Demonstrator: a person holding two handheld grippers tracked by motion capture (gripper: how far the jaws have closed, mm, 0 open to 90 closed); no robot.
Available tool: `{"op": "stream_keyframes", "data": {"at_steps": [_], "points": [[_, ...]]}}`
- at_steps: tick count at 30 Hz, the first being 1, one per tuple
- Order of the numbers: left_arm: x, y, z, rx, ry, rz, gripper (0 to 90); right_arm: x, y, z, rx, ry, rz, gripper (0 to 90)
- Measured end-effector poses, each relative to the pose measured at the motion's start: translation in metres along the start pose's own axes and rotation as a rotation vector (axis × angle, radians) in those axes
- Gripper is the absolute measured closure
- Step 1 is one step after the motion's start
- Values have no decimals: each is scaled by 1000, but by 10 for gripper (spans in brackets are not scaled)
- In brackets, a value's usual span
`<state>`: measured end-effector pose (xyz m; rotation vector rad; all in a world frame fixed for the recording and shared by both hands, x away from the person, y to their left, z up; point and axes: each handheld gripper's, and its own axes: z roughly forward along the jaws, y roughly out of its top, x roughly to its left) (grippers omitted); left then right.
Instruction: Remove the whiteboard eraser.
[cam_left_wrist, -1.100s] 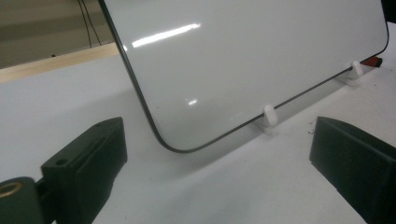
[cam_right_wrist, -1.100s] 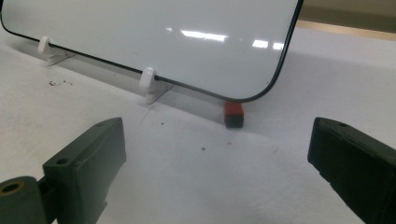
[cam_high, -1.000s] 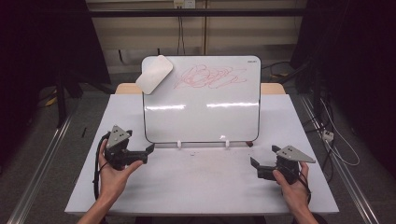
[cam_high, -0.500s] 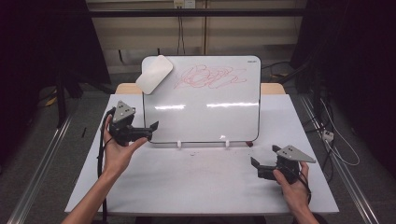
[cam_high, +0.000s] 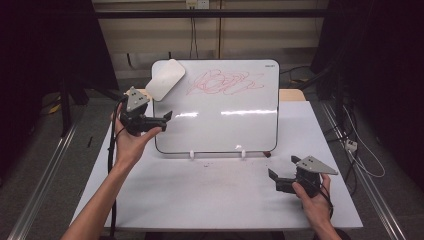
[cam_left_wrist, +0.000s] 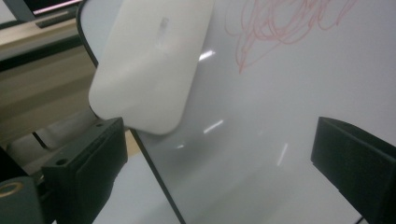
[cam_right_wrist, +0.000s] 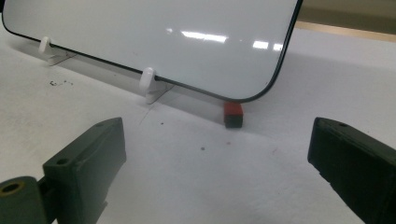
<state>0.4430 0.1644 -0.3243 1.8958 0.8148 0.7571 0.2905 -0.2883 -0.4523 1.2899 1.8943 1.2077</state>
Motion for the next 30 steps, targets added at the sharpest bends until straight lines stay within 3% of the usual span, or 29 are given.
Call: {"op": "stream_keyframes", "data": {"at_steps": [3,8,14,20,30], "points": [[3,11,5,-19,24,47,42,0,0,1,3,2,-4,41],[9,20,13,-39,31,61,50,-1,-1,1,6,0,-2,41],[18,30,28,-25,75,101,61,-1,-1,2,6,-4,-6,41],[24,36,40,-14,116,96,72,-1,0,2,7,1,-3,41],[25,43,54,13,119,133,171,2,0,3,13,8,-14,42]]}}
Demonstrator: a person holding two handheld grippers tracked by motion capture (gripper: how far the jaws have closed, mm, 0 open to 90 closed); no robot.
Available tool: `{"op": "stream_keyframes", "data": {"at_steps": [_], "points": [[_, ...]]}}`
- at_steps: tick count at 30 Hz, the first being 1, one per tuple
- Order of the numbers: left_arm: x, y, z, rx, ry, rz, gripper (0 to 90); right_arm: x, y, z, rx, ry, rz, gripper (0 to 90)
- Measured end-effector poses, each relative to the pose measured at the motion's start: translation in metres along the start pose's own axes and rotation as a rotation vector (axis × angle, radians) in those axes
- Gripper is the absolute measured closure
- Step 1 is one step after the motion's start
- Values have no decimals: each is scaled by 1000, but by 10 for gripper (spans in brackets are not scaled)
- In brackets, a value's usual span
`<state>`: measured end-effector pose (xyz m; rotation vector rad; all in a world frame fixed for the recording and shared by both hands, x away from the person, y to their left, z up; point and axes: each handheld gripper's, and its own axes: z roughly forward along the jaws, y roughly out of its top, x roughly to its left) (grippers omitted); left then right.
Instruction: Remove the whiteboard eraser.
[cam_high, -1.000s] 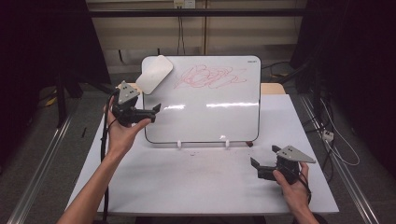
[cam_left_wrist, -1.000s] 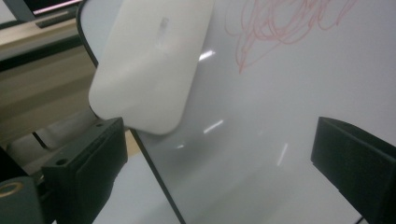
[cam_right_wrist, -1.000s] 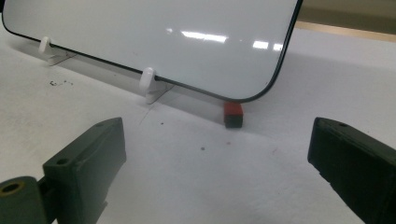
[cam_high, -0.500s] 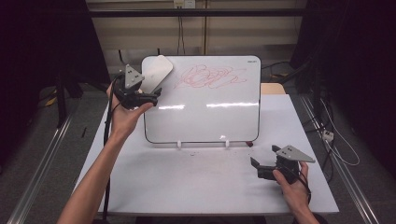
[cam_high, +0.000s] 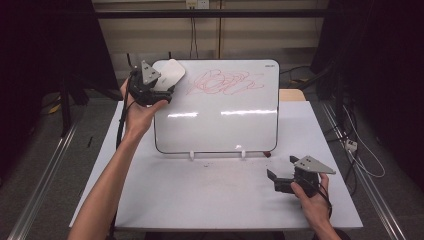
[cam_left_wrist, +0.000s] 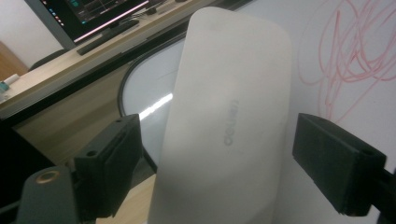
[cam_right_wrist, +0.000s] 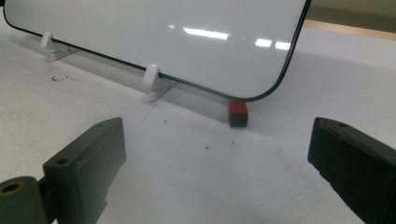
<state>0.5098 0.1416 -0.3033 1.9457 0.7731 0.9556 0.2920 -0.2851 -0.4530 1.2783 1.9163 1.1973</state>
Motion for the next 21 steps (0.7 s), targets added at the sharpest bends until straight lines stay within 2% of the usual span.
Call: {"op": "stream_keyframes", "data": {"at_steps": [3,8,16,21], "points": [[-3,3,4,13,11,40,189,0,0,0,1,-2,0,41],[-7,6,11,32,20,82,240,0,0,0,0,-1,-2,41],[-11,8,15,48,46,107,273,-1,0,0,3,-1,-3,41],[-11,9,16,57,47,124,290,0,0,0,2,0,-3,41]]}}
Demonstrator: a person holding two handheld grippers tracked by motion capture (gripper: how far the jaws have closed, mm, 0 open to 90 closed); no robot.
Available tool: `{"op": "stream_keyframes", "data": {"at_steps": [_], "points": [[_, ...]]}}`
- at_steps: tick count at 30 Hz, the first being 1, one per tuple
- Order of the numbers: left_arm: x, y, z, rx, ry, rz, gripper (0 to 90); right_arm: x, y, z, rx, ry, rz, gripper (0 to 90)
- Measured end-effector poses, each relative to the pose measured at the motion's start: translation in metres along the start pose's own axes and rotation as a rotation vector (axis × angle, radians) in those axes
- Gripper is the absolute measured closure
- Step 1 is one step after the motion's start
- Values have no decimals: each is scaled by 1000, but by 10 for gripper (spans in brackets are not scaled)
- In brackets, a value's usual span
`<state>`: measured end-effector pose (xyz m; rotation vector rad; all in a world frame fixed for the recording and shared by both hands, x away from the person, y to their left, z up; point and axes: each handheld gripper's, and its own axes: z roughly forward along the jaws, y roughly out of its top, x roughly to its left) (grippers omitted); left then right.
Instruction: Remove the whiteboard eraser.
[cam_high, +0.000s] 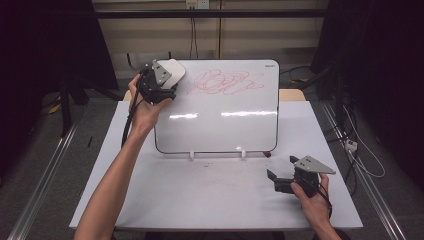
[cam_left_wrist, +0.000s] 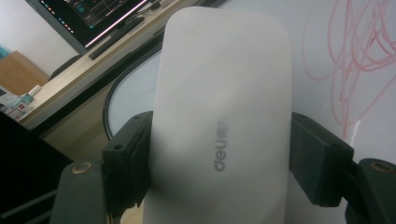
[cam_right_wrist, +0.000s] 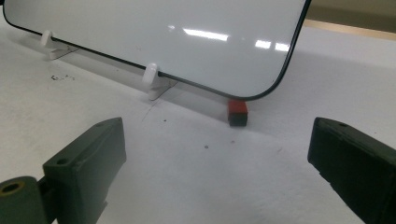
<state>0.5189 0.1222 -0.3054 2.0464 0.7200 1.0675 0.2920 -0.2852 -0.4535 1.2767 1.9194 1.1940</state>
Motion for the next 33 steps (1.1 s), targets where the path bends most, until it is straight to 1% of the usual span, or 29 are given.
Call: {"op": "stream_keyframes", "data": {"at_steps": [5,8,11,16,19,22,23,25,28,29,31,33], "points": [[0,1,-1,9,-7,10,296,0,0,0,-1,1,-3,41],[1,3,-2,22,-17,2,300,0,0,0,1,0,1,42],[2,3,-3,23,-26,-7,303,0,0,0,-2,-3,-1,41],[6,3,-4,22,-53,-46,304,0,0,0,1,1,-3,41],[9,2,-6,16,-71,-86,305,0,0,0,0,-1,-2,42],[14,0,-7,4,-99,-145,306,0,1,1,-1,-2,3,41],[14,-1,-7,-1,-102,-154,306,0,1,1,0,-2,6,41],[15,-1,-8,2,-103,-148,307,1,2,2,-1,-1,5,41],[16,-2,-9,-7,-114,-167,307,2,3,4,4,3,2,42],[16,-2,-10,-15,-121,-172,308,2,3,5,6,2,5,42],[15,0,-15,-36,-126,-168,308,2,3,6,7,2,6,42],[15,0,-19,-49,-118,-166,308,1,3,6,7,0,7,42]]}}
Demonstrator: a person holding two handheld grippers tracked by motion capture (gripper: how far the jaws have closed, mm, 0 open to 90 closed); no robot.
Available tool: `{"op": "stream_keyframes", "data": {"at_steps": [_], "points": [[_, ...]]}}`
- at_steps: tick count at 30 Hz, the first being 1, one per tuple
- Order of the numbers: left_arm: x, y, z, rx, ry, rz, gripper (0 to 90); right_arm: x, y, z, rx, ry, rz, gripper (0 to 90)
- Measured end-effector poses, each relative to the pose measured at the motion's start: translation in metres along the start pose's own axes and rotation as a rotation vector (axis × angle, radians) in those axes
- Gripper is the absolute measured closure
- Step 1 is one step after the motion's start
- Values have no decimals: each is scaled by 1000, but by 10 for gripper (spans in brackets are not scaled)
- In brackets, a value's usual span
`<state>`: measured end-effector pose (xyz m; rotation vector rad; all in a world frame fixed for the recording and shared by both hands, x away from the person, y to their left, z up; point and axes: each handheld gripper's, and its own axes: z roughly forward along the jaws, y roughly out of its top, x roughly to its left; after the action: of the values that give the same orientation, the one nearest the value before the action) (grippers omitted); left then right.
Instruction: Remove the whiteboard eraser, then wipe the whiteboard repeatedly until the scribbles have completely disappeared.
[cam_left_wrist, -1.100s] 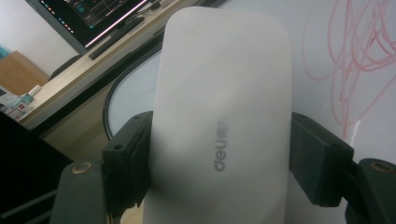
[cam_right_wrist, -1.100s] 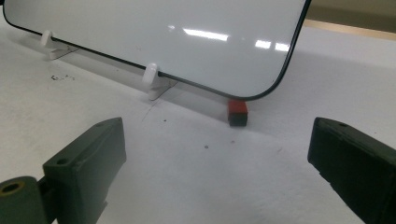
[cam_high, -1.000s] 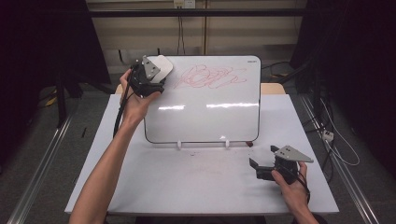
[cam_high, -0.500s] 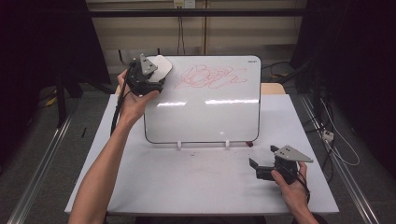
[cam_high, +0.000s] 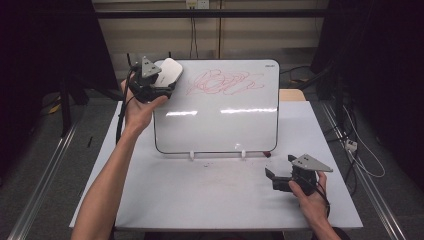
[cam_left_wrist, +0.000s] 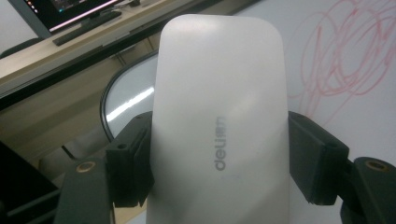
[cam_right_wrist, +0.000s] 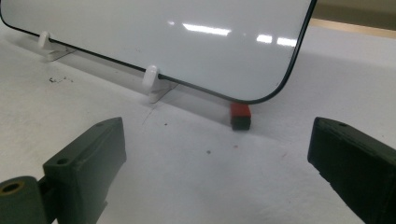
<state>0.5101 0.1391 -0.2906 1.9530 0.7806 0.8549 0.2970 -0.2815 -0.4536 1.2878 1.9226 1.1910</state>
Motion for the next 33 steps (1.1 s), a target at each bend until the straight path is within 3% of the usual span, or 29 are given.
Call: {"op": "stream_keyframes", "data": {"at_steps": [9,20,33], "points": [[-6,-3,-10,-47,17,-6,308,0,-1,-1,0,1,-5,42],[-16,-17,-22,-83,-2,-38,308,1,-1,-6,-9,-1,-9,42],[-32,-12,-17,-86,-17,-2,309,1,0,-2,-3,-2,-10,43]]}}
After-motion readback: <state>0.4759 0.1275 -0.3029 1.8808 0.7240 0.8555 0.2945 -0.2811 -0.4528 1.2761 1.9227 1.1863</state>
